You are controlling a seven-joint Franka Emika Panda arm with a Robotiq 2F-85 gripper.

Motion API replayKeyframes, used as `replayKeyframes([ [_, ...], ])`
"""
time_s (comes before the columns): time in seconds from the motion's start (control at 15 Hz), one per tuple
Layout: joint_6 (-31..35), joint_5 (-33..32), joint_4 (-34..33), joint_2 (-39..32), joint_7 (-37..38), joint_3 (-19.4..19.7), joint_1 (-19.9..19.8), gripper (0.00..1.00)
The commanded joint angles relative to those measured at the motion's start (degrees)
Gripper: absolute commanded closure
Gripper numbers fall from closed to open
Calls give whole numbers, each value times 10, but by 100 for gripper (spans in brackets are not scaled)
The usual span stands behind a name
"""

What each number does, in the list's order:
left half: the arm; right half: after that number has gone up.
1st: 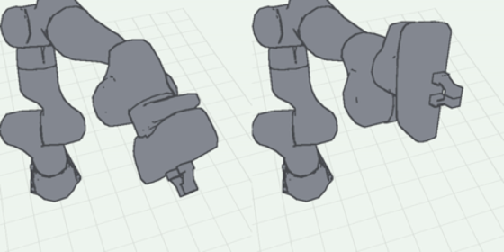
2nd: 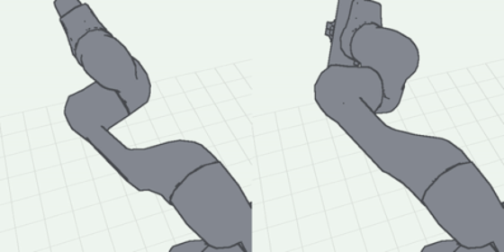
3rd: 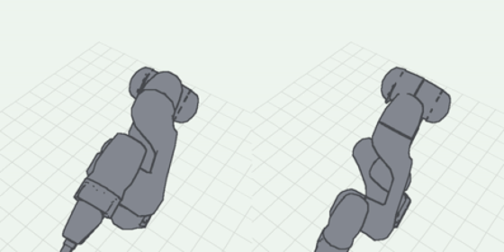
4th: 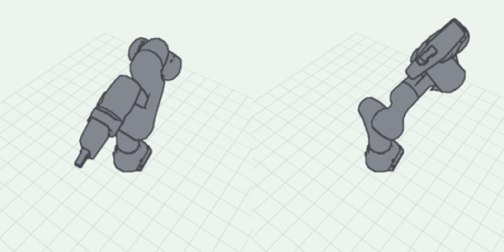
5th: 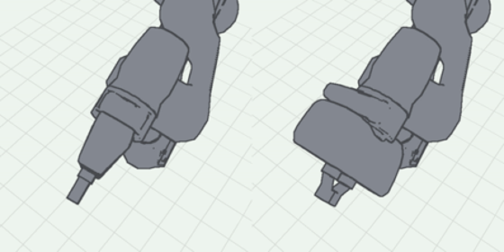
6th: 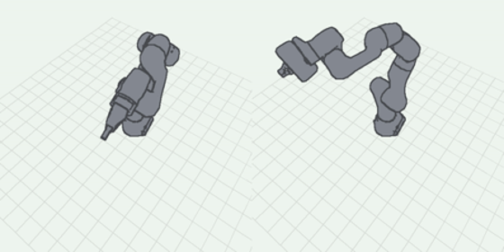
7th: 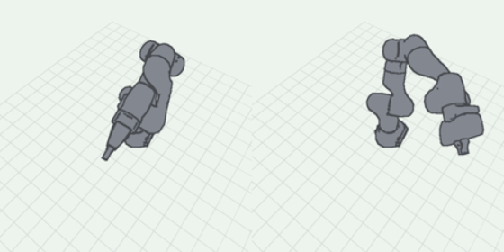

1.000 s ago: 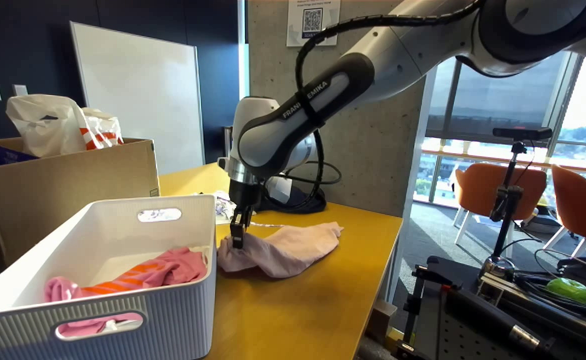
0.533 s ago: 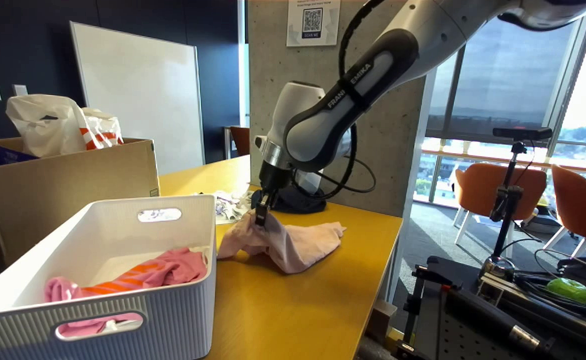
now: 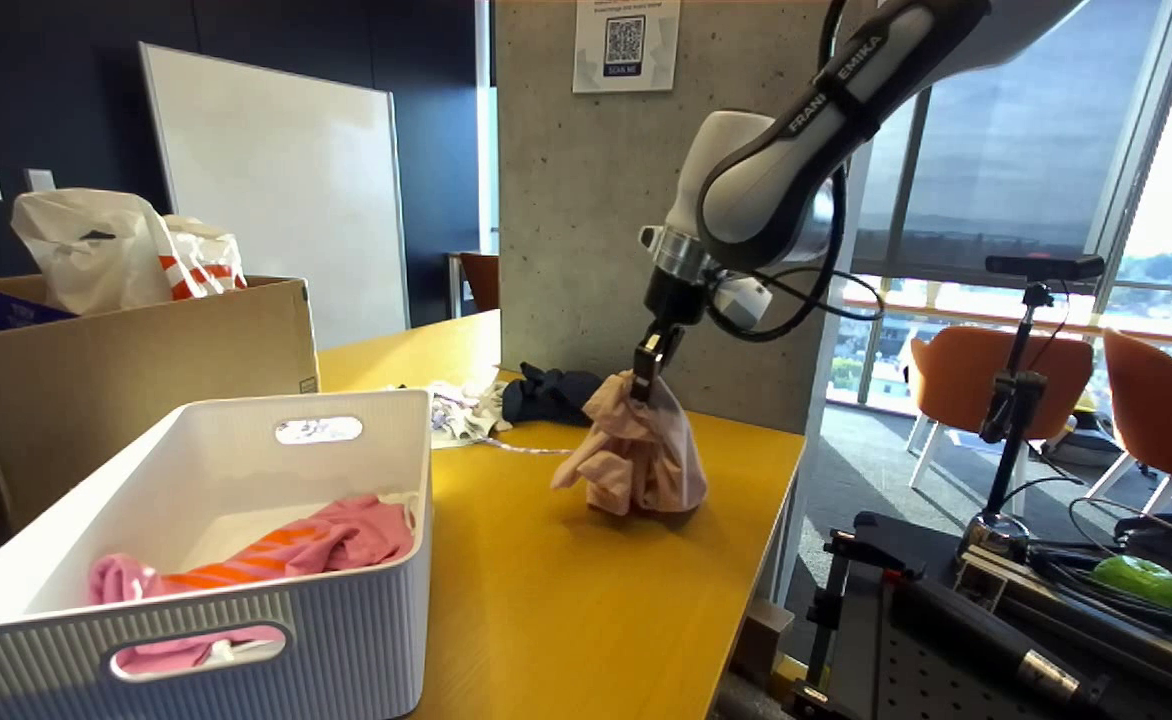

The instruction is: Put the peach t-shirt on the table.

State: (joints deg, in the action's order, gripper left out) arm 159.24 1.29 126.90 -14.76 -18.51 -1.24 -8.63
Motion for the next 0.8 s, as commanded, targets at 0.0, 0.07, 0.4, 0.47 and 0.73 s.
replayKeyframes([
  [0.0, -28, 90, 47, 55, -97, 2, -76, 98],
  [0.07, -41, 116, 36, 47, -131, 11, -96, 98],
  [0.4, -87, 157, -50, -28, -198, 51, -148, 98],
  [0.47, -97, 171, -73, -50, -218, 41, -156, 98],
  [0.73, -131, 158, -163, -139, -213, 29, -154, 98],
])
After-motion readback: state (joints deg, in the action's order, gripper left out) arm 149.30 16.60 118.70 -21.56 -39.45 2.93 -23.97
